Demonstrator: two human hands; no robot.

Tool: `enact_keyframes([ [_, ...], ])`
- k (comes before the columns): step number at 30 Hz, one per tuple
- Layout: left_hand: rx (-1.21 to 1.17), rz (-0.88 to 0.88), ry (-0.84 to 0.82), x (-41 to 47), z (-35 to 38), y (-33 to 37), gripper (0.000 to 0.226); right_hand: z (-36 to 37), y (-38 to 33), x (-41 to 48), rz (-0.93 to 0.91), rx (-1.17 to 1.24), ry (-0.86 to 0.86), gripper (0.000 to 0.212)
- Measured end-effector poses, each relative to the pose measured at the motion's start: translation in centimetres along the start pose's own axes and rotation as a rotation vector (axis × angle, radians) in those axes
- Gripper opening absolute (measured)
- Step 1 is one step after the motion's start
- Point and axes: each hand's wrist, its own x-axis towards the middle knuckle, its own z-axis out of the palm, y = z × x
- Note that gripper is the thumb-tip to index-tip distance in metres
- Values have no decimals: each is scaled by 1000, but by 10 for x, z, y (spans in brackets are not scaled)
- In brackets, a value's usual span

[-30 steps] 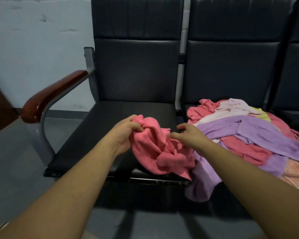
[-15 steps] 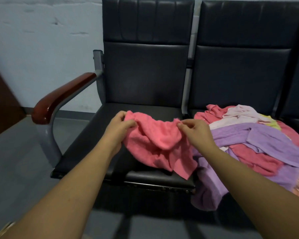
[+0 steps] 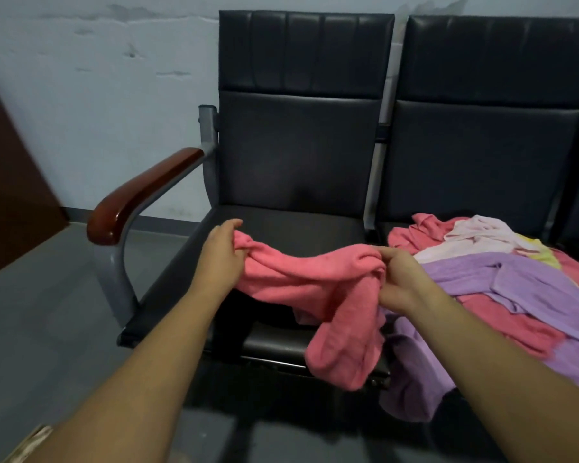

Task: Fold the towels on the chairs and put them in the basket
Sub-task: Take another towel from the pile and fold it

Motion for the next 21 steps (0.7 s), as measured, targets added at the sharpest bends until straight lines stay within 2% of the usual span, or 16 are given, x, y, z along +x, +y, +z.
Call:
enact_keyframes([
  [1, 37, 25, 20, 1, -1, 0, 40, 0, 0, 0, 44, 27, -43, 62],
  [2, 62, 39, 20, 0, -1, 0, 31, 0, 1, 0, 72, 43, -84, 65],
  [4, 69, 9, -26, -1, -2, -3, 13, 5, 2, -4, 116, -51, -134, 57],
  [6, 54, -75, -106, -3, -3, -2, 15, 7, 8, -9, 134, -308, -182, 58],
  [7, 30, -125, -142, -5, -2, -2, 18, 6, 13, -10, 136, -454, -179, 51],
  [9, -51, -212, -185, -7, -1, 0, 21, 5, 20, -12, 106, -637, -103, 20],
  [10, -109, -258, -205, -8, -1, 1, 23, 4, 21, -13, 81, -643, -68, 8],
  [12, -268, -373, -259, -8, 0, 3, 21, 3, 19, -12, 4, -558, -23, 9],
  [14, -479, -514, -287, -8, 0, 5, 22, 2, 14, -13, -129, -626, 81, 11],
  [16, -677, -626, -269, -8, -1, 6, 35, -1, 10, -14, -288, -750, 245, 11],
  [18, -781, -603, -276, -5, -2, 2, 64, -4, 8, -12, -336, -658, 319, 14],
  [20, -664, -480, -339, -3, -4, -5, 102, -4, 5, -12, -228, -416, 298, 16],
  [21, -509, -408, -374, -3, -5, -7, 110, -2, 3, -13, -146, -301, 280, 19],
])
